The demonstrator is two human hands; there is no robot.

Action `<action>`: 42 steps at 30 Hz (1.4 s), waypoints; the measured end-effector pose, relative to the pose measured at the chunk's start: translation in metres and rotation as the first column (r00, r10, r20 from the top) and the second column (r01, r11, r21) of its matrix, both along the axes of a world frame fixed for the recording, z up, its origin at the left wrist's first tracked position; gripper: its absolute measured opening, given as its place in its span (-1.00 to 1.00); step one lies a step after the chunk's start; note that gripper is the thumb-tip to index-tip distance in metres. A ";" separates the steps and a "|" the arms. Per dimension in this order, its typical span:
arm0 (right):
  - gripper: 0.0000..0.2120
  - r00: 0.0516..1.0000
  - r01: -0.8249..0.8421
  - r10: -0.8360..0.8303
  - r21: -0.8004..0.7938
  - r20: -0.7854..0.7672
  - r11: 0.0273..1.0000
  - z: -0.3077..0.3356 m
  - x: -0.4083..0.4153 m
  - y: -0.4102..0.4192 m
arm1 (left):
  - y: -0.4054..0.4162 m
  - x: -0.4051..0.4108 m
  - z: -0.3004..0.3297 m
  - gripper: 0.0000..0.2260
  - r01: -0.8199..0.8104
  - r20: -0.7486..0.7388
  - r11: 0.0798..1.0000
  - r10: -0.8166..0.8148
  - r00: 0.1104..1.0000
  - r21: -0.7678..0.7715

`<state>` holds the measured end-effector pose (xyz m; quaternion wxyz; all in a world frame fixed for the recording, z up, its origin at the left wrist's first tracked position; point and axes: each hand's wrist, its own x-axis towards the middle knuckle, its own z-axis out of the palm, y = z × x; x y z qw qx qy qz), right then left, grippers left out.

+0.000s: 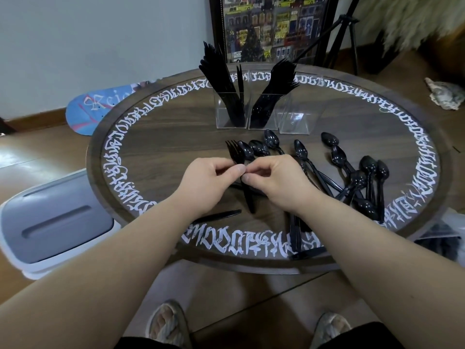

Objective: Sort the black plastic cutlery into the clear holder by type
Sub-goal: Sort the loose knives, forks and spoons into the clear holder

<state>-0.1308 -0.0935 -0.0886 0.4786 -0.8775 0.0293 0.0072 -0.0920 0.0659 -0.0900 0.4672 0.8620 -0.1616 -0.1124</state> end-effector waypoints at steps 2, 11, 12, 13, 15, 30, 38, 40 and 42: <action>-0.89 0.999 -0.029 0.029 0.012 0.040 1.000 0.001 0.000 0.001 | -0.005 0.000 -0.001 -0.87 -0.086 -0.129 0.985 0.067 0.989 -0.151; -0.85 0.996 -0.012 -0.045 -0.614 -0.077 0.790 -0.011 -0.012 -0.030 | 0.007 0.009 -0.004 -0.80 -0.202 -0.186 0.969 0.173 0.967 -0.146; -0.84 0.994 -0.024 -0.050 -0.641 -0.097 0.767 -0.013 -0.014 -0.032 | 0.009 0.010 -0.005 -0.80 -0.197 -0.178 0.972 0.173 0.969 -0.126; -0.83 0.993 -0.029 -0.053 -0.663 -0.103 0.748 -0.014 -0.014 -0.032 | 0.010 0.009 -0.006 -0.80 -0.193 -0.189 0.974 0.169 0.967 -0.118; -0.79 0.995 -0.006 -0.066 -0.684 -0.079 0.730 -0.017 -0.014 -0.031 | 0.011 0.007 -0.007 -0.79 -0.182 -0.196 0.979 0.162 0.967 -0.086; -0.83 0.989 0.142 -0.131 -0.593 0.061 0.793 -0.005 -0.005 -0.018 | 0.016 0.005 -0.007 -0.85 -0.187 -0.224 0.979 0.165 0.961 -0.081; -0.86 0.993 0.107 -0.087 -0.321 0.077 0.941 0.005 0.001 0.014 | -0.002 0.003 -0.002 -0.79 -0.164 -0.265 0.974 0.118 0.957 -0.159; -0.87 0.994 0.072 -0.039 -0.332 0.107 0.940 0.002 0.001 0.018 | -0.005 0.002 0.000 -0.77 -0.145 -0.275 0.976 0.097 0.957 -0.161; -0.87 0.991 0.038 0.010 -0.343 0.136 0.939 0.000 0.000 0.019 | -0.006 0.001 -0.001 -0.76 -0.108 -0.249 0.984 0.070 0.966 -0.142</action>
